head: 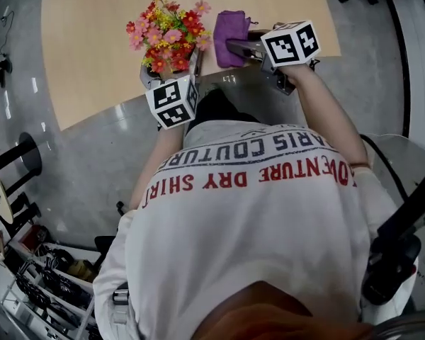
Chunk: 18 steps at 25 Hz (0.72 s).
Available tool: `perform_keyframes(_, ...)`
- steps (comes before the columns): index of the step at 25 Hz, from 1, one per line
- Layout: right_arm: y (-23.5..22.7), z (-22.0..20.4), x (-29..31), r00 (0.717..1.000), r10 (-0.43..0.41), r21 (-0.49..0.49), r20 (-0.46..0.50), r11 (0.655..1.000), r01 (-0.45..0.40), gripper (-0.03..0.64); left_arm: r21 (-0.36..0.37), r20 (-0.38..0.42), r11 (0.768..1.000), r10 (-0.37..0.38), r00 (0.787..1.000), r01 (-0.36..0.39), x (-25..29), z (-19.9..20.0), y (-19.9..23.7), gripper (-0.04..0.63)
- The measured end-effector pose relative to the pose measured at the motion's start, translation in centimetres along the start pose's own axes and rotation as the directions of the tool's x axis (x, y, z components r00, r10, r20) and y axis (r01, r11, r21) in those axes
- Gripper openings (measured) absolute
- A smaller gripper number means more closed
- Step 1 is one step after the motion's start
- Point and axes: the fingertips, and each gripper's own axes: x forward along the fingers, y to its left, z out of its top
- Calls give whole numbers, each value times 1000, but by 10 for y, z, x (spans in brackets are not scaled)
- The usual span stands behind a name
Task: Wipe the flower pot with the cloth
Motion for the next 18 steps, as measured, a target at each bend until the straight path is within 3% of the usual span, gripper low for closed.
perform_keyframes(5,6,3,7,999,31,-12,23,999,-31,66,11,34,987,157,987,-158,13,4,12,472)
perform_keyframes(10,12,-25,-6,998,37,6,49,999,-38,66,41,40,986,158,987,-160,0,-8,-3,471)
perform_keyframes(14,2,-18,-4,997,44,14,57,999,-45,66,68,46,992,102,994,-105,13,-5,-3,471)
perform_keyframes(18,4,-11,-11,997,50,20,57,998,-51,66,133,47,990,-53,997,46,17,5,-9,471)
